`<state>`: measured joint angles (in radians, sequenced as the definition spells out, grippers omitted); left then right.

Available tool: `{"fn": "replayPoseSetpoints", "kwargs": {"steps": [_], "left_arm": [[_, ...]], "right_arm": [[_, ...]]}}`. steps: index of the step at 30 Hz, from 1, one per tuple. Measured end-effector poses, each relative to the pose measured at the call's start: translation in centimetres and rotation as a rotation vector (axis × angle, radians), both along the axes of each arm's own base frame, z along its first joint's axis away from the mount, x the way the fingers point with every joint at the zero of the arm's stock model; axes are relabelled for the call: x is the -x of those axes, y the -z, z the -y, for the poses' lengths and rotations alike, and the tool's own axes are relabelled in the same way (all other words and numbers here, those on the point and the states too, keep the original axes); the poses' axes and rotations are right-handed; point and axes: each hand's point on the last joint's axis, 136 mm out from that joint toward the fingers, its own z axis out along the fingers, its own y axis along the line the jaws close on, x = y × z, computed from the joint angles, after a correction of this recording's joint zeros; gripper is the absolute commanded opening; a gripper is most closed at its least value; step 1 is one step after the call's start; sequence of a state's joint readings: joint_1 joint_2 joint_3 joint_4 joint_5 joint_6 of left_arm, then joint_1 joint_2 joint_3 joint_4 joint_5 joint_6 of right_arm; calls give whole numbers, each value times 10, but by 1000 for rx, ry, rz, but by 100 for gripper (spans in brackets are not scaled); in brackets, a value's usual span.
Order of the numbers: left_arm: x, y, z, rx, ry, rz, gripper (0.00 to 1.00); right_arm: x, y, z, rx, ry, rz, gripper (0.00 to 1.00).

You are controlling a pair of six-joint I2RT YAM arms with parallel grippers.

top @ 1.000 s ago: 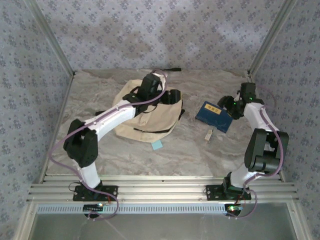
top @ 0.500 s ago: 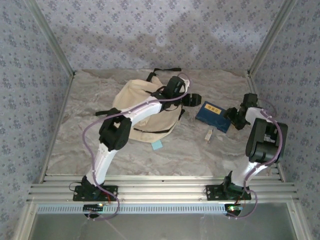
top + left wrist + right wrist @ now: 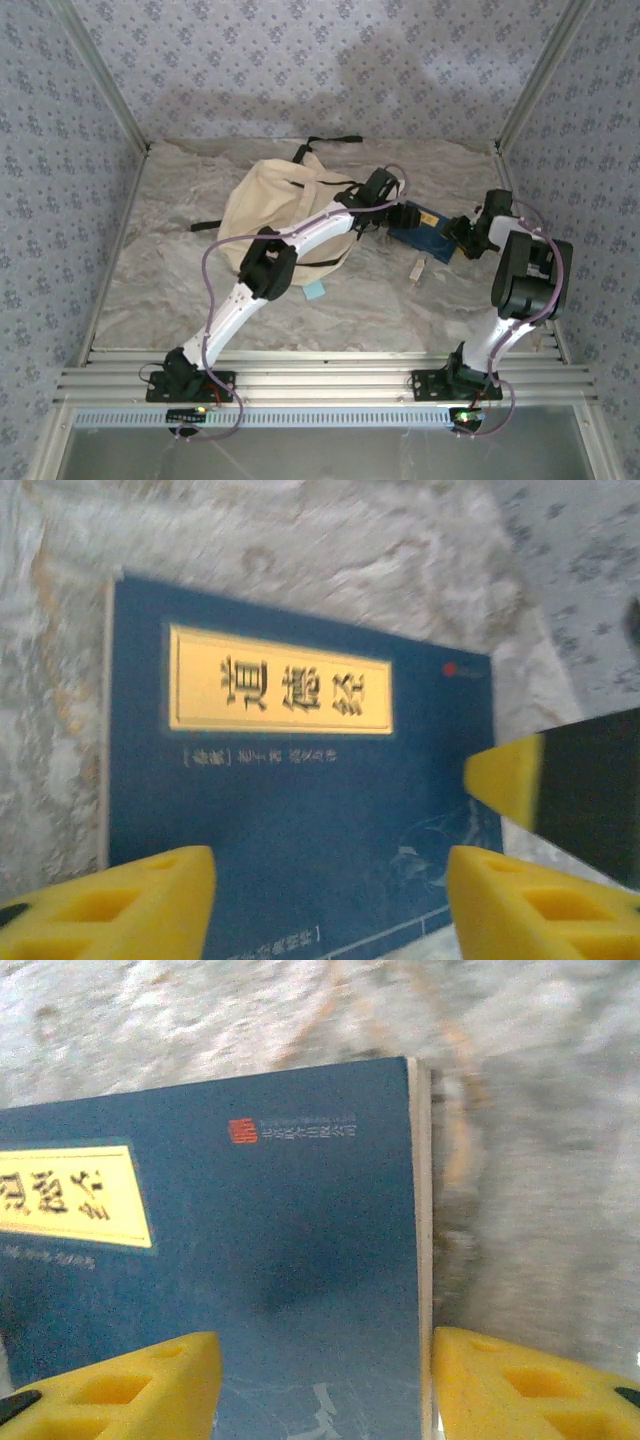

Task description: Pack the student bag

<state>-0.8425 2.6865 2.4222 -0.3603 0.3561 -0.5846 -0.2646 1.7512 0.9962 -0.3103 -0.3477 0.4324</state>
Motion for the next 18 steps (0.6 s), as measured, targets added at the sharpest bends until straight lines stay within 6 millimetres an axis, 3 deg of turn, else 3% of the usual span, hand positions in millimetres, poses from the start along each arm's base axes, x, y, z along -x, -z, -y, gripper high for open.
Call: {"fn": "replayPoseSetpoints", "kwargs": {"steps": [1, 5, 9, 18], "left_arm": [[0, 9, -2, -19, -5, -11, 53], [-7, 4, -7, -31, -29, -5, 50], [-5, 14, -13, -70, -37, -28, 48], [-8, 14, -17, -84, -52, -25, 48]], "right_arm": [[-2, -1, -6, -15, -15, 11, 59], [-5, -4, -19, -64, -41, 41, 59], [-9, -12, -33, -111, -66, 77, 55], [-17, -55, -49, -131, -89, 186, 44]]}}
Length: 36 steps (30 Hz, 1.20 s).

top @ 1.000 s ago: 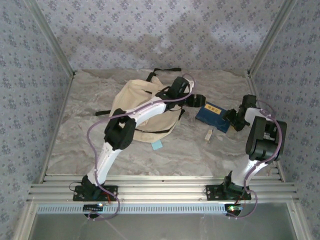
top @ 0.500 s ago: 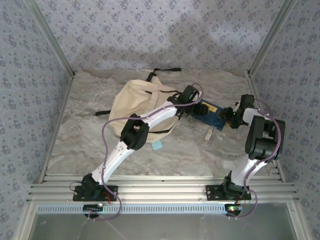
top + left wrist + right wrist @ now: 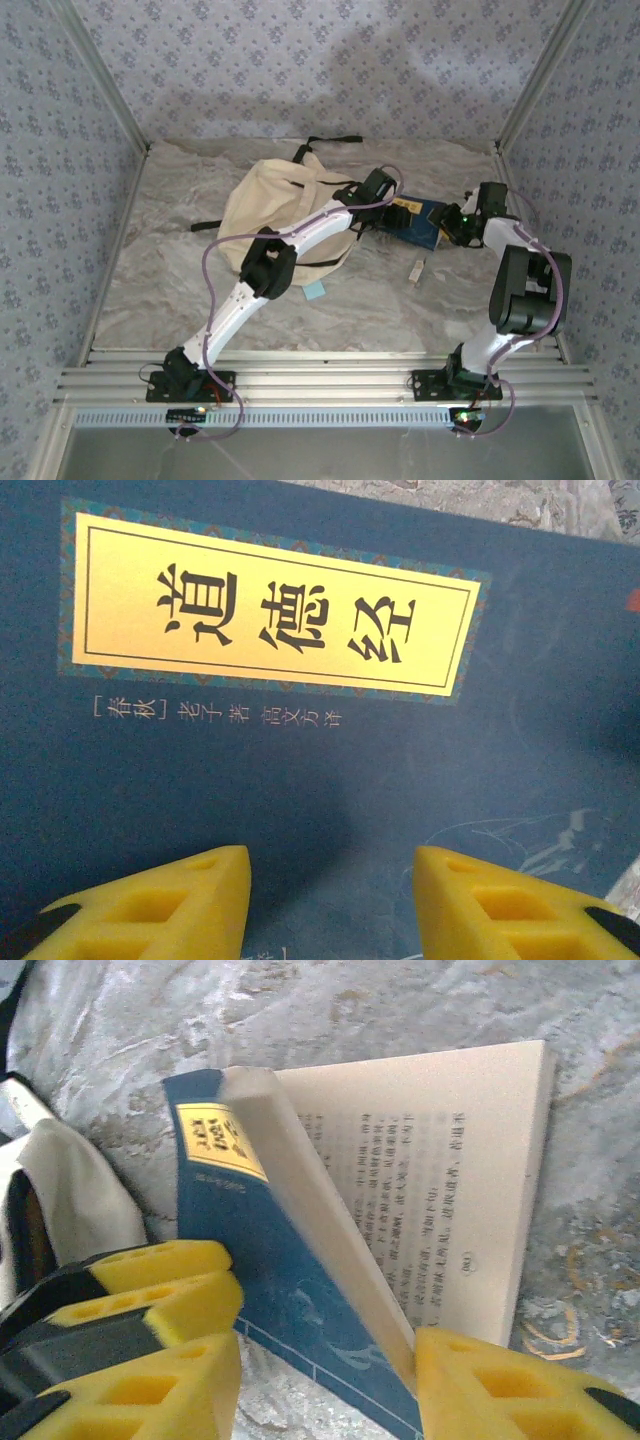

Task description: Pack the student bag

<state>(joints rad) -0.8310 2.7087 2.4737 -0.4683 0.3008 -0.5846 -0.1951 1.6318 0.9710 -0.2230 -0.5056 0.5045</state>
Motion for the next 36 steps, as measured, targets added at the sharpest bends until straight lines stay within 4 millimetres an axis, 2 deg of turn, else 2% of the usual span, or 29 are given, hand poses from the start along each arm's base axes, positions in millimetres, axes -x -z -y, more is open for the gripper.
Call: {"fn": "replayPoseSetpoints", "kwargs": {"steps": [5, 9, 12, 16, 18, 20, 22, 27, 28, 33, 36], "left_arm": [[-1, 0, -1, -2, -3, 1, 48], [-3, 1, -4, -10, -9, -3, 48], [-3, 2, -5, -14, -6, -1, 48], [-4, 2, -6, -13, -6, -4, 49], [-4, 2, -7, -10, -3, -9, 56], [-3, -2, -7, -2, 4, -13, 67], [0, -8, -8, -2, 8, -23, 71], [6, -36, -17, -8, 4, -33, 76], [7, -46, -19, -2, 1, -29, 80], [13, -102, -28, 57, -34, -15, 81], [16, -123, -35, 104, -76, -29, 81]], "right_arm": [[0, 3, -1, 3, -1, -6, 35], [0, 18, 1, 23, -12, -36, 28], [-1, 29, 5, 50, -27, -52, 19], [-4, 32, 9, 86, -42, -45, 0], [-4, 32, 8, 89, -46, -43, 0], [-4, 31, 7, 86, -52, -40, 0], [-4, 30, 5, 71, -55, -41, 0], [-3, 19, -1, 7, -32, -37, 0], [-4, 15, -2, -8, -22, -34, 0], [-5, -4, -6, -81, 34, -22, 0], [-9, -15, -4, -129, 77, -4, 0]]}}
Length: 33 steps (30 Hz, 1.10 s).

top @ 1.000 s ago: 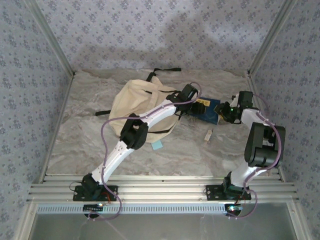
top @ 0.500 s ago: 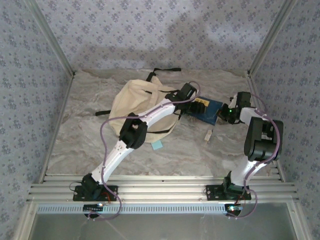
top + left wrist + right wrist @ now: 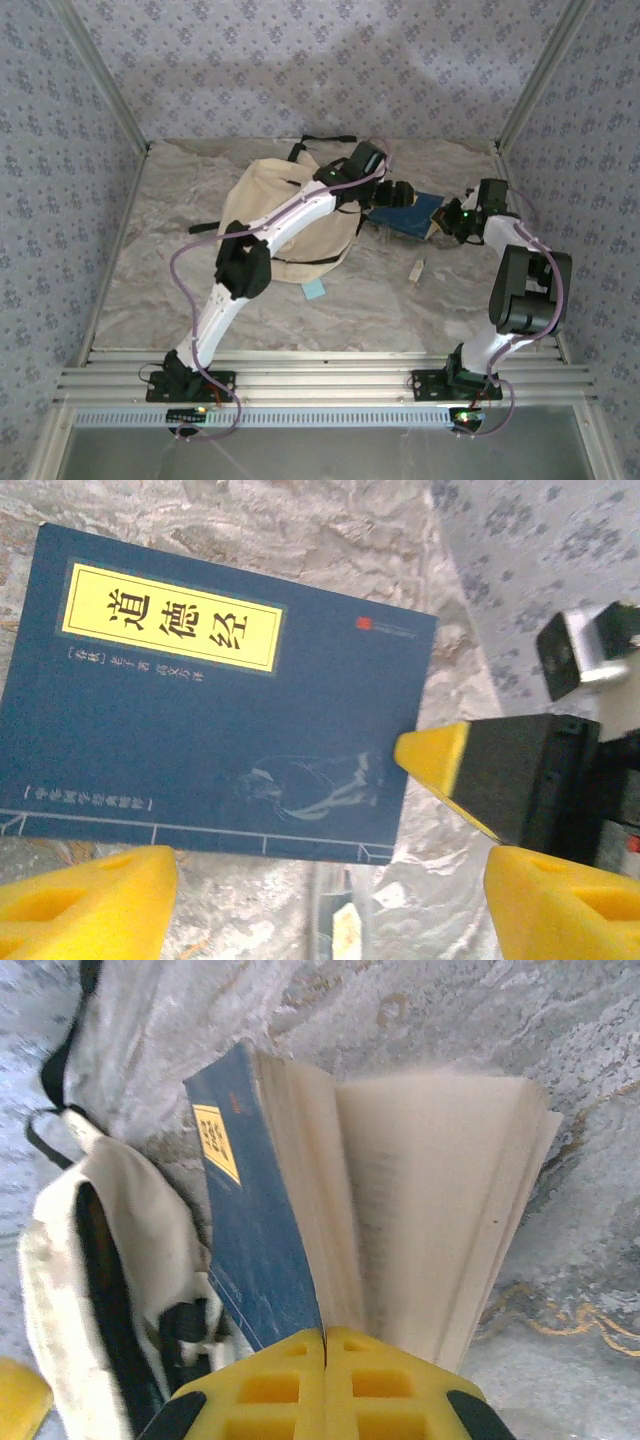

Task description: Pack the student bag

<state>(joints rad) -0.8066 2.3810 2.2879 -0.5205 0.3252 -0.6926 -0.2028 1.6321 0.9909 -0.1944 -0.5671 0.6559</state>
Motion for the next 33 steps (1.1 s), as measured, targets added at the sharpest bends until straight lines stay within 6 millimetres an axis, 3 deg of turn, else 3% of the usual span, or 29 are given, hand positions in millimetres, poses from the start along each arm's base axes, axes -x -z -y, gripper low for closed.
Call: {"fn": "replayPoseSetpoints", "kwargs": {"steps": [4, 11, 21, 27, 29, 33], "left_arm": [[2, 7, -5, 77, -89, -75, 81], [6, 83, -19, 126, -298, -277, 80], [-10, 68, 0, 324, -439, -329, 76], [-13, 95, 11, 345, -482, -385, 73], [-13, 101, 10, 342, -496, -398, 68], [-18, 96, 11, 370, -521, -394, 44]], "right_arm": [[-2, -5, 2, -71, 66, 22, 0], [3, 2, -1, -153, 136, 8, 0], [7, -23, -20, -205, 143, 72, 0], [11, -21, -23, -222, 153, 65, 0], [12, -20, -23, -225, 156, 60, 0], [12, -19, -23, -233, 162, 60, 0]]}}
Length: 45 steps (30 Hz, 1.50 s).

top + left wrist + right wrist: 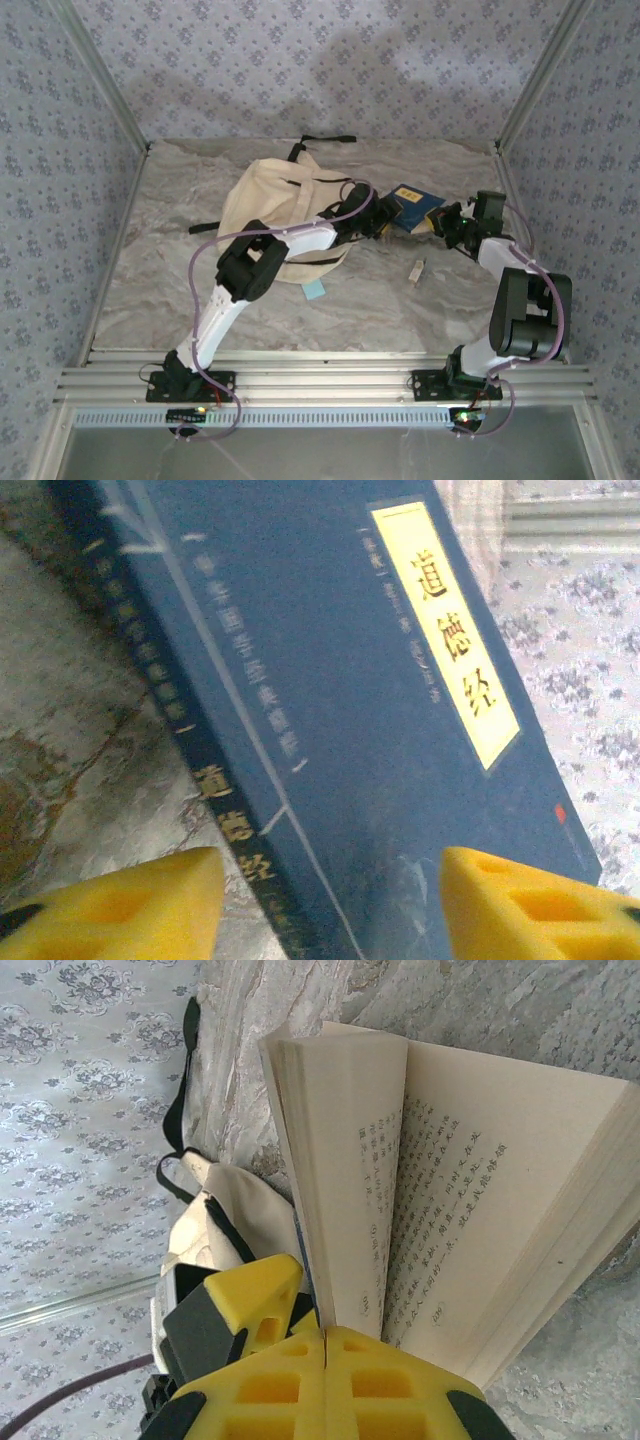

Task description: Pack the student bag

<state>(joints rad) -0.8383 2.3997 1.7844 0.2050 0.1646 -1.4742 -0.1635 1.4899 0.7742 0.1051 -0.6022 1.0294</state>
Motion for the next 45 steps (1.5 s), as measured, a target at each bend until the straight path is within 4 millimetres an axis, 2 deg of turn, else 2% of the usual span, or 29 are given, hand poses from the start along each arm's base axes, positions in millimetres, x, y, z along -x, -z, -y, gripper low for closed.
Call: {"fn": "replayPoseSetpoints", "kwargs": {"steps": [4, 7, 10, 11, 13, 14, 16, 18, 24, 30, 36, 41, 45], "left_arm": [[-7, -8, 0, 18, -33, 19, 23], [-11, -13, 2, 33, -49, 37, 1], [-13, -16, 3, 43, -60, 43, 0], [-13, -17, 3, 45, -60, 45, 0], [-14, -19, 4, 52, -65, 53, 0], [-15, -21, 4, 54, -71, 59, 0], [-17, -23, 4, 58, -79, 74, 0], [-22, -25, 1, 55, -92, 94, 0], [-39, -34, -14, 29, -131, 152, 0], [-55, -74, -43, 75, -209, 220, 0], [-47, -105, -59, 141, -246, 264, 0], [-35, -104, -69, 182, -257, 242, 0], [-27, -92, -78, 181, -264, 218, 0]], "right_arm": [[3, 4, 0, -8, 6, -11, 0], [5, 7, -1, -12, 7, -17, 0], [5, 7, -1, -13, 11, -17, 3], [5, 6, -1, -13, 11, -15, 14], [5, 4, 0, -18, 17, -12, 59], [5, 2, 0, -18, 17, -7, 72], [6, -4, -1, -15, 17, 7, 91], [9, -12, -2, -11, 15, 22, 100], [15, -35, -16, 11, -22, 81, 100], [14, -39, -50, -36, -85, 91, 100], [3, -41, -89, -102, -142, 123, 100], [-12, -35, -103, -142, -147, 147, 99], [-24, -35, -106, -172, -134, 176, 92]]}}
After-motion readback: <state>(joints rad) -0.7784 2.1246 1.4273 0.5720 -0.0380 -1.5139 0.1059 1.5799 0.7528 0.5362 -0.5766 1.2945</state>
